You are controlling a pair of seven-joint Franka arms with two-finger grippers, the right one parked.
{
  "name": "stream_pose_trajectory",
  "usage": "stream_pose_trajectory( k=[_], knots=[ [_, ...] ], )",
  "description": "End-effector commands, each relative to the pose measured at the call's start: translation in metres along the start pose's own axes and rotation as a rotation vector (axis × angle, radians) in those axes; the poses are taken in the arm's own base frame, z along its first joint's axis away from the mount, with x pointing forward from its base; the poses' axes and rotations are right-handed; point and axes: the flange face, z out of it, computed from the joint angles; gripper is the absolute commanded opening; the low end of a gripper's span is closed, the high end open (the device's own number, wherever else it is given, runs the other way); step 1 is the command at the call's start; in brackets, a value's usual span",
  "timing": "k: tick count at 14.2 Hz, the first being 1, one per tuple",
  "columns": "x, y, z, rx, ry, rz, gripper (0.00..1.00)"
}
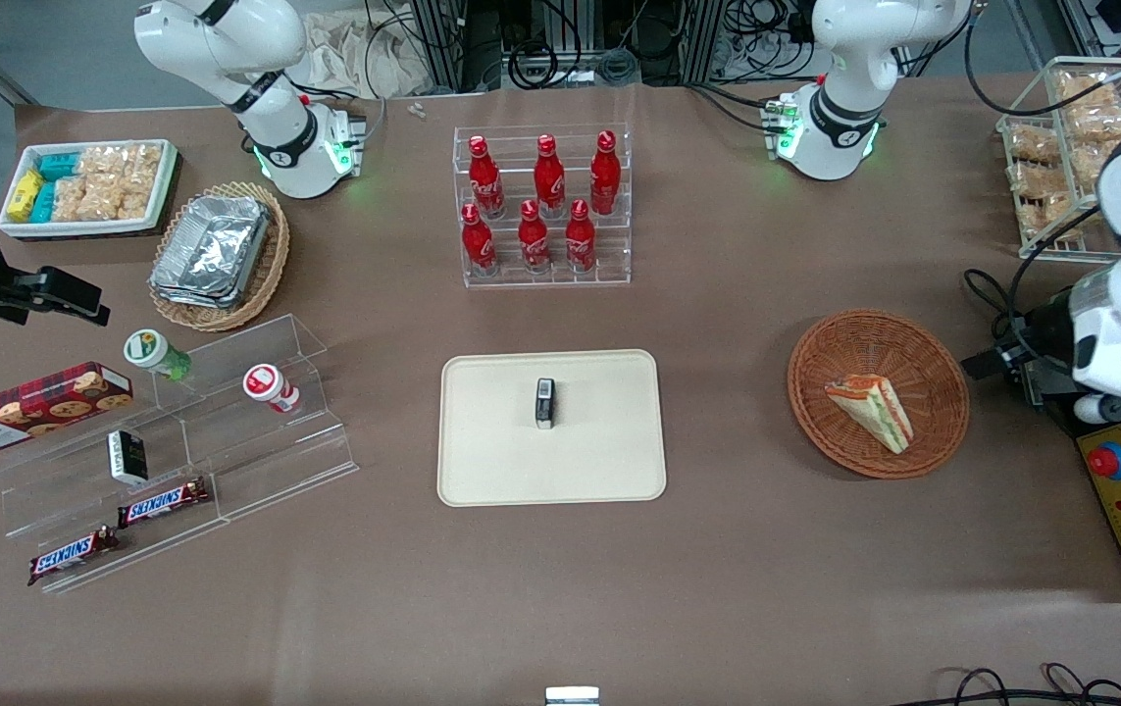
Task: Place sandwich from basket to tray
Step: 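Move the left gripper over the wicker basket and lower toward the sandwich, then close the left gripper on the wrapped sandwich in the basket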
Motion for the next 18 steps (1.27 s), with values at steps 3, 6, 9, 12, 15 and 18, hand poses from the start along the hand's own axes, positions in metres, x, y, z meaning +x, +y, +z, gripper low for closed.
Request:
stream_pose_trajectory(
  k=[3, 6, 9, 12, 15, 18],
  knots=[
    [-0.041, 0.012, 0.077, -0.027, 0.064, -0.084, 1.0],
    [-0.046, 0.011, 0.107, -0.04, 0.086, -0.11, 1.0],
    [-0.046, 0.023, 0.127, -0.048, 0.09, -0.157, 1.0],
    [-0.048, 0.024, 0.135, -0.05, 0.09, -0.19, 1.0],
    [-0.049, 0.024, 0.152, -0.059, 0.097, -0.191, 1.0],
    [-0.048, 0.024, 0.169, -0.065, 0.1, -0.193, 1.0]
  ],
)
